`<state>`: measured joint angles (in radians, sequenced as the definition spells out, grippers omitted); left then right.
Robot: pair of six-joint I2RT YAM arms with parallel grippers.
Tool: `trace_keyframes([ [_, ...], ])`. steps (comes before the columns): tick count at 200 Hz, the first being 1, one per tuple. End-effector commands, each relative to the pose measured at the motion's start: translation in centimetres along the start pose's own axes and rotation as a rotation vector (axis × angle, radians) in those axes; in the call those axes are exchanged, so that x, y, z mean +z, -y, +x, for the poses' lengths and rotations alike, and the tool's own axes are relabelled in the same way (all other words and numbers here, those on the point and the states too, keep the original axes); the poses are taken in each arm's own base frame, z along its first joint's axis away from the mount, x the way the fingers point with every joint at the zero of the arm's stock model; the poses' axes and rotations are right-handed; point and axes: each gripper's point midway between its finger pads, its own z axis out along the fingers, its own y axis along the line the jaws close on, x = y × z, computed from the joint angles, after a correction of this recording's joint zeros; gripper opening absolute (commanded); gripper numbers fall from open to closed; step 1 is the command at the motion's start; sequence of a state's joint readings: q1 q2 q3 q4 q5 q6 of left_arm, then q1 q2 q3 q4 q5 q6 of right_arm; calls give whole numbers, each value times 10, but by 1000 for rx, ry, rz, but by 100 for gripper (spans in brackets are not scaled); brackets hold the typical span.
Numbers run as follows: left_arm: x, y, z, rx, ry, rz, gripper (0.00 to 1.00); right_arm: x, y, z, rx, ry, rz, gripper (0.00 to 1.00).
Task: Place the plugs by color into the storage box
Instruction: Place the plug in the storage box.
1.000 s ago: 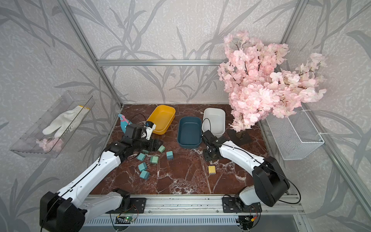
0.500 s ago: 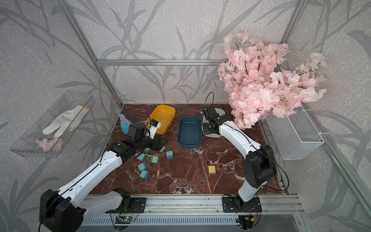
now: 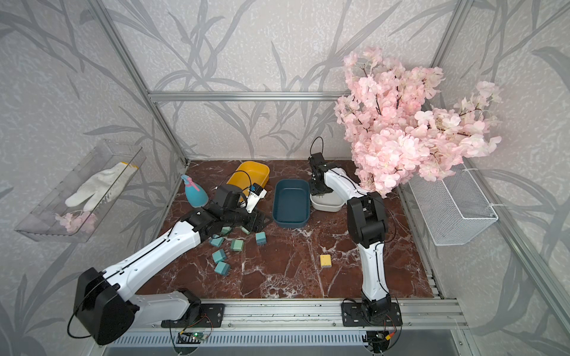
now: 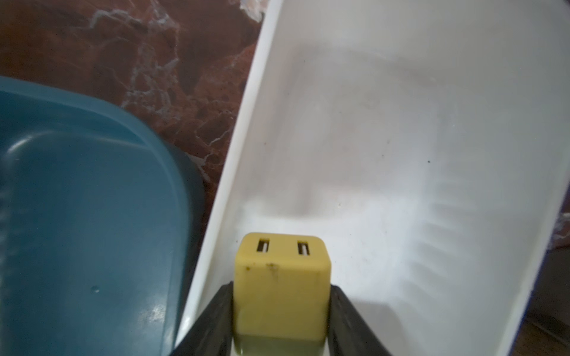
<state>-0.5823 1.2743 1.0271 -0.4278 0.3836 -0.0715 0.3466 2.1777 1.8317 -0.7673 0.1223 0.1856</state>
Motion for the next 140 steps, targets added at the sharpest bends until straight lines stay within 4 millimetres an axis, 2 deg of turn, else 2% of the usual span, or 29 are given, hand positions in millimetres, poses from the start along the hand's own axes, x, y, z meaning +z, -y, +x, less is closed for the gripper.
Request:
trace_keyframes([
  [1, -5, 34, -15, 51, 12, 125, 73, 0, -2, 7, -7, -38, -11, 51],
  [28, 0, 40, -20, 75, 19, 124, 72, 3, 3, 12, 7, -56, 12, 57],
  [45, -3, 46, -25, 90, 11, 128, 71, -10, 5, 14, 20, -62, 17, 59],
  [63, -8, 54, -27, 124, 24, 128, 71, -40, 6, 8, 25, -15, 2, 59],
  [92, -19, 61, -29, 167, 60, 102, 71, -105, 1, 7, 16, 79, -34, 63],
  [116, -34, 79, -29, 239, 115, 127, 71, -145, -9, 32, -5, 123, -50, 74],
  [140, -52, 111, -25, 356, 176, 196, 74, -175, -23, 67, -12, 143, -97, 76],
])
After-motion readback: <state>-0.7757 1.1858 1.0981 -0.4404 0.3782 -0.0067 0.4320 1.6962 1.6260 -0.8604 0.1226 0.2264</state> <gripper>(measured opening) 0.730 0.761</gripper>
